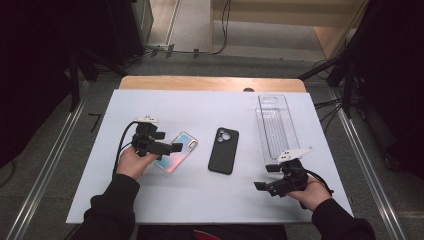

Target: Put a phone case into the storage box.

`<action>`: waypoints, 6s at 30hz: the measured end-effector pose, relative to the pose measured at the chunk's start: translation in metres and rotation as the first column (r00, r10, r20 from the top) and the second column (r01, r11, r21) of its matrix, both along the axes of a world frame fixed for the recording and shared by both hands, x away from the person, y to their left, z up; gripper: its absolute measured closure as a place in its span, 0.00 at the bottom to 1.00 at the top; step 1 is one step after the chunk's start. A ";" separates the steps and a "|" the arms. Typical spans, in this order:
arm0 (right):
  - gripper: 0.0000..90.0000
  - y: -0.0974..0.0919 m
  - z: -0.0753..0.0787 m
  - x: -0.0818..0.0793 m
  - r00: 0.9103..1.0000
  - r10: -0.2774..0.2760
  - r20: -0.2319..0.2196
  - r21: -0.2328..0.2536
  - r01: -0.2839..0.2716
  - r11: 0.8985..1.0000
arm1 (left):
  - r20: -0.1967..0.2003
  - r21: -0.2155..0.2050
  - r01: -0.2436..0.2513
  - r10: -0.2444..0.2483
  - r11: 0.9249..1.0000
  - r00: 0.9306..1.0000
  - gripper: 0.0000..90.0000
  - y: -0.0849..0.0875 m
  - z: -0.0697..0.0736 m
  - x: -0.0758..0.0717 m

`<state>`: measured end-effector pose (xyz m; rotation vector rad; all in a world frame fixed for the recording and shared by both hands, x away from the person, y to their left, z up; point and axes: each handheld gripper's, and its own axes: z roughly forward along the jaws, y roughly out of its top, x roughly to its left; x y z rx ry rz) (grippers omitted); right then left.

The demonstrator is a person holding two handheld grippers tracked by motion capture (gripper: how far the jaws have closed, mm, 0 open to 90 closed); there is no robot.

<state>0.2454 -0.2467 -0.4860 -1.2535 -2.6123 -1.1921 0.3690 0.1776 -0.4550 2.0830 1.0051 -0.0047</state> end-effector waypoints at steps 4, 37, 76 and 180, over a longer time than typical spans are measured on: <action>0.14 0.000 0.000 0.000 1.000 0.002 0.000 0.000 -0.002 1.000 | -0.002 0.022 0.001 -0.001 1.000 1.000 0.00 -0.004 -0.004 0.004; 0.13 0.001 0.000 0.000 1.000 0.011 0.001 -0.006 -0.011 1.000 | 0.003 0.232 0.065 -0.067 0.971 0.998 0.00 -0.020 -0.040 -0.002; 0.14 0.001 0.000 -0.001 1.000 0.013 0.007 -0.012 -0.013 1.000 | 0.067 0.215 -0.079 0.066 0.973 0.996 0.19 -0.014 -0.029 -0.011; 0.16 0.108 0.063 0.078 0.986 -0.147 -0.073 0.173 0.158 0.972 | 0.313 -0.204 -0.164 0.223 0.965 0.923 0.19 -0.074 -0.027 -0.098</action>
